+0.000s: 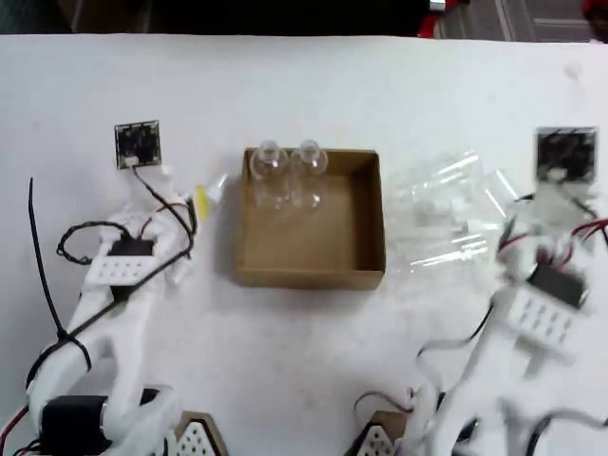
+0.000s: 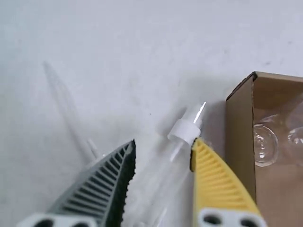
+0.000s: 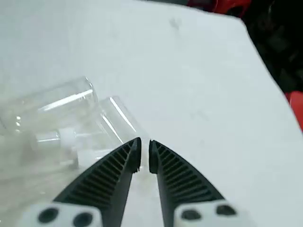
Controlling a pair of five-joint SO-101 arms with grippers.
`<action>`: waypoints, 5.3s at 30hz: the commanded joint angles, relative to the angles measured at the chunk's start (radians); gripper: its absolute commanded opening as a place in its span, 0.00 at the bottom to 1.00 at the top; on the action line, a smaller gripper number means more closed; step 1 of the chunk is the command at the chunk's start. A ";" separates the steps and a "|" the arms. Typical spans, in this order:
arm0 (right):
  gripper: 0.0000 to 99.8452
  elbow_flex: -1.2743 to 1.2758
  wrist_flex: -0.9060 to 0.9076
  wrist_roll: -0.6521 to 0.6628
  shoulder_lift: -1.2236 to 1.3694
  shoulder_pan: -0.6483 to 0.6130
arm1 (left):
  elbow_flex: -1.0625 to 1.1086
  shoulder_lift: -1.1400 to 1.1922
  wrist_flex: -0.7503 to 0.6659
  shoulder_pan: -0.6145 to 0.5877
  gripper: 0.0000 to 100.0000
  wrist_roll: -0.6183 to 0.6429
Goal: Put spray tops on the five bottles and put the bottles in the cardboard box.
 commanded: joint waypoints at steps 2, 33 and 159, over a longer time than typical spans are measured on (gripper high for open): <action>0.03 -0.232 0.051 0.080 0.311 0.111 | -0.063 0.002 0.002 0.010 0.18 -0.008; 0.17 -0.282 -0.171 0.470 0.832 0.140 | -0.064 0.002 -0.003 0.012 0.18 -0.008; 0.02 -0.101 0.786 0.178 -0.501 -1.084 | 0.152 -1.161 0.548 0.351 0.29 -0.063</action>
